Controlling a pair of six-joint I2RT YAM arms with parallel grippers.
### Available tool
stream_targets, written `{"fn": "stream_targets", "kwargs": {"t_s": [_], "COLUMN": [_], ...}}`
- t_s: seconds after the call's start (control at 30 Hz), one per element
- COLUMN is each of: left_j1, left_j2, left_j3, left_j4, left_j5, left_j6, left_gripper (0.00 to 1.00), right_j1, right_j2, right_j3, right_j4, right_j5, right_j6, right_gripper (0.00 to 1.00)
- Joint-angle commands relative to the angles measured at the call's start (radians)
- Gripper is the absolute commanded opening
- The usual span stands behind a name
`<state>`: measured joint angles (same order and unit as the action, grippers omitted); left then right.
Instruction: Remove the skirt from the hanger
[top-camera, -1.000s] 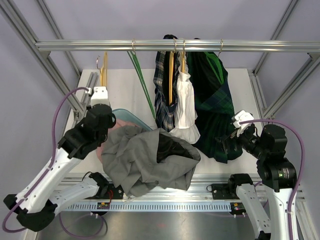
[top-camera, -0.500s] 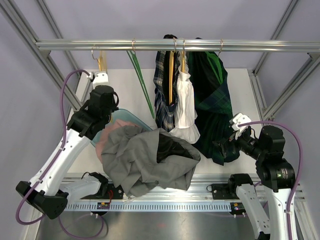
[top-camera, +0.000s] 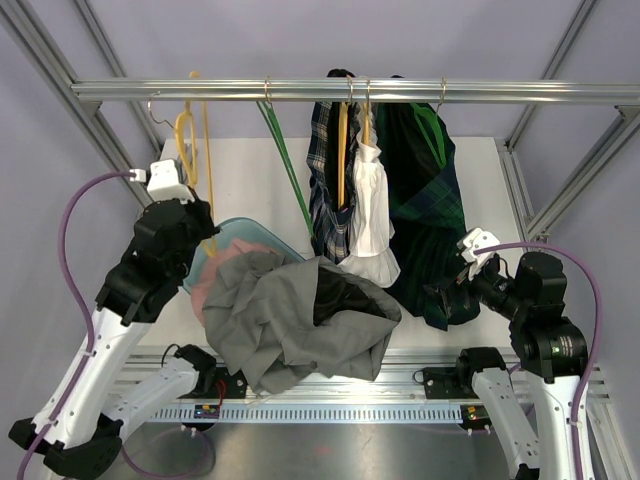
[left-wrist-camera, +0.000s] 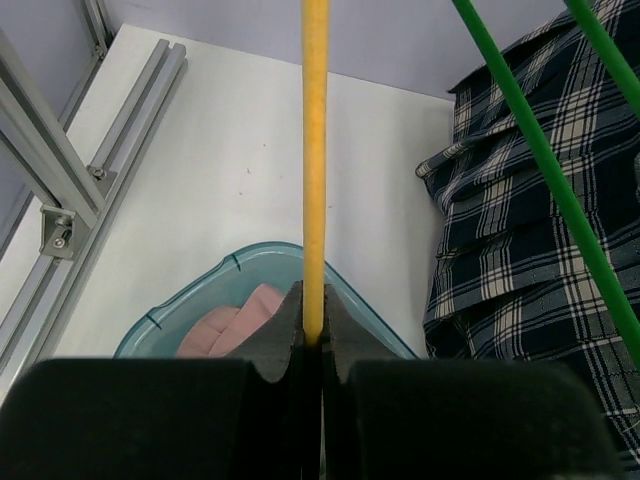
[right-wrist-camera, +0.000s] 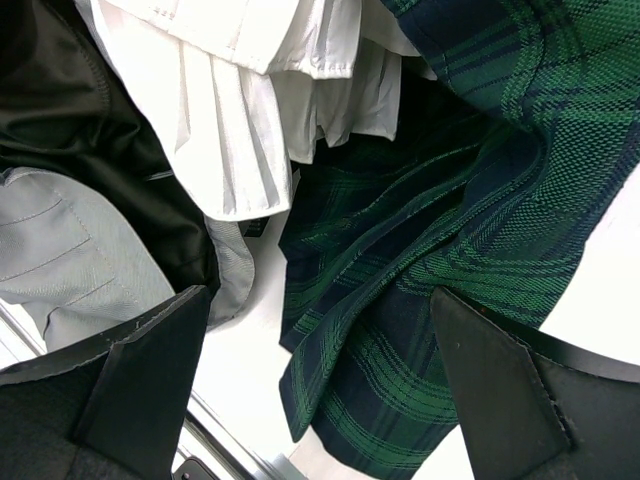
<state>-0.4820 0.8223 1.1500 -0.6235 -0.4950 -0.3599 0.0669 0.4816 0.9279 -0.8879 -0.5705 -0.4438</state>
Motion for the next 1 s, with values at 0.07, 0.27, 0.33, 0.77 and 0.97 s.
{"fn": "stream_targets", "kwargs": {"t_s": [0.07,0.27,0.33,0.77,0.97], "left_j1": [0.006,0.006,0.006,0.051,0.051], "left_j2": [0.066,0.199,0.228,0.356,0.307], "left_j3": [0.086,0.163,0.185,0.237,0.192], "left_j4": [0.056,0.030,0.044,0.037,0.062], "left_j5": [0.013,0.019,0.021,0.111,0.164], "left_j6": [-0.001,-0.002,0.002,0.035,0.019], "left_gripper": [0.00,0.00,0.00,0.09,0.35], "right_j1": [-0.006,-0.004,-0.006,-0.006,-0.006], "right_j2": [0.000,-0.006,-0.006,-0.023,-0.024], "right_j3": [0.002,0.009,0.011,-0.011,-0.012], "right_j4": [0.021,0.010,0.009,0.009,0.006], "right_j5": [-0.023,-0.015,-0.014,-0.020,-0.020], "right_j6": [0.007,-0.001,-0.004,-0.004,-0.007], "right_gripper": [0.99,0.99,0.99,0.99,0.99]}}
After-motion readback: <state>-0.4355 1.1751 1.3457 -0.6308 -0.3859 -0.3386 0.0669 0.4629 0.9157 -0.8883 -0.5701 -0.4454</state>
